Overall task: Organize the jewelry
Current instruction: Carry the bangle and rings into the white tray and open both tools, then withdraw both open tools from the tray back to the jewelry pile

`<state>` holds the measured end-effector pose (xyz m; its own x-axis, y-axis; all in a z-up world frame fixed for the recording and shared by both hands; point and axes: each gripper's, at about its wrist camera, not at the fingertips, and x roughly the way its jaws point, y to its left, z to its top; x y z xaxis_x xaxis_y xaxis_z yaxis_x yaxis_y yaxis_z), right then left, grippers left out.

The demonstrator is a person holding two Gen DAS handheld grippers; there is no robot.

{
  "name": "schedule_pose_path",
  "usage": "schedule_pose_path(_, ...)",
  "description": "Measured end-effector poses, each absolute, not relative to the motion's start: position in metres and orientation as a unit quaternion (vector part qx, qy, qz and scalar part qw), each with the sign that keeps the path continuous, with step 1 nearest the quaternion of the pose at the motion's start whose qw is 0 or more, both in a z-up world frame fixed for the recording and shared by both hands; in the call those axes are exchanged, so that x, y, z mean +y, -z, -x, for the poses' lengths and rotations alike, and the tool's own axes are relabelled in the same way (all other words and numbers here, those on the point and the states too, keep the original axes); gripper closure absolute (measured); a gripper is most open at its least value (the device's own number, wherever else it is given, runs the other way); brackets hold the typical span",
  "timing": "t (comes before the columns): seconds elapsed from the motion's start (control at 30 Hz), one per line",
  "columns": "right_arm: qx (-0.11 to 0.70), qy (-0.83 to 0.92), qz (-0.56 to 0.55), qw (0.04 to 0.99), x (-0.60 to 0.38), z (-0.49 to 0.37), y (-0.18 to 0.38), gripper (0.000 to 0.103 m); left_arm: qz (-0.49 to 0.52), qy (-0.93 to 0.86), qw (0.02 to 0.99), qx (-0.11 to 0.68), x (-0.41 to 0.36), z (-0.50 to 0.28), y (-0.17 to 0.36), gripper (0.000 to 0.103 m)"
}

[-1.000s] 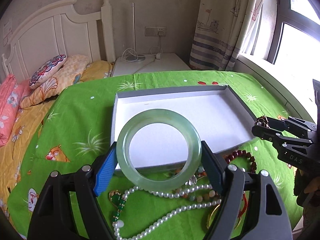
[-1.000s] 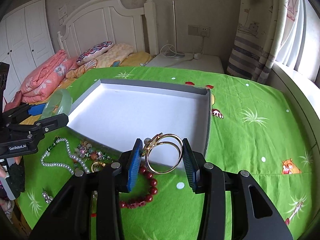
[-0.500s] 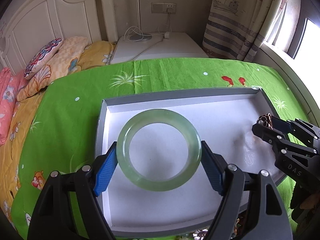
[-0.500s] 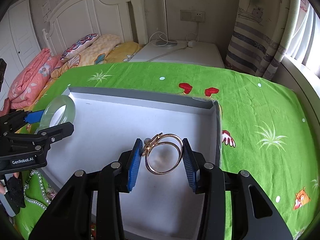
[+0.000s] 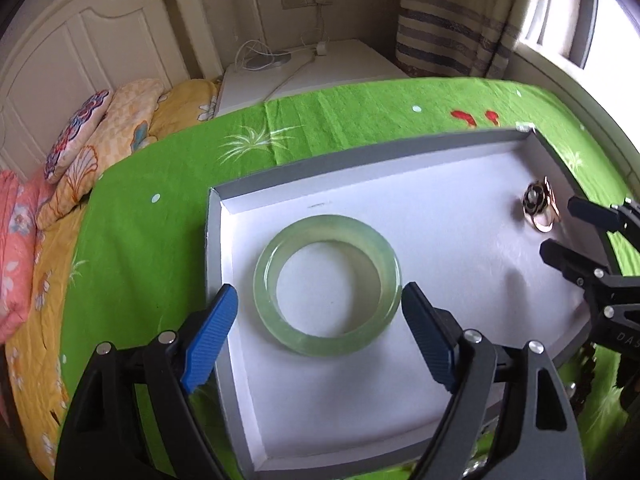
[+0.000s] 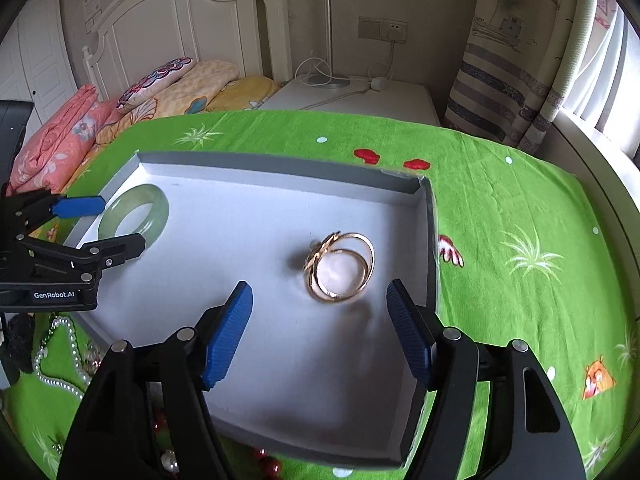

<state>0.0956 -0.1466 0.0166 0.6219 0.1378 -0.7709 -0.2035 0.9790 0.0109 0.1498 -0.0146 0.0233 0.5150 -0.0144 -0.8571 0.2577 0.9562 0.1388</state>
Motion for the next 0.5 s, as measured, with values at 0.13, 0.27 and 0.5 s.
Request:
schedule_pose_path(0.13, 0.415, -0.079, 0.052, 0.905, -0.136, -0.069, -0.010, 0.045, -0.188, 0.124, 0.846, 0.484, -0.012, -0.143, -0.021, 0.023)
schedule_pose_path(0.27, 0.423, -0.089, 0.011, 0.902, -0.134, -0.058, -0.007, 0.049, -0.201, 0.142, 0.835, 0.492, -0.002, -0.134, -0.021, 0.028)
schedule_pose_path(0.5, 0.422, -0.103, 0.021, 0.900, -0.120, -0.029, -0.006, 0.049, -0.175, 0.120, 0.860, 0.464, 0.013, -0.084, -0.019, 0.031)
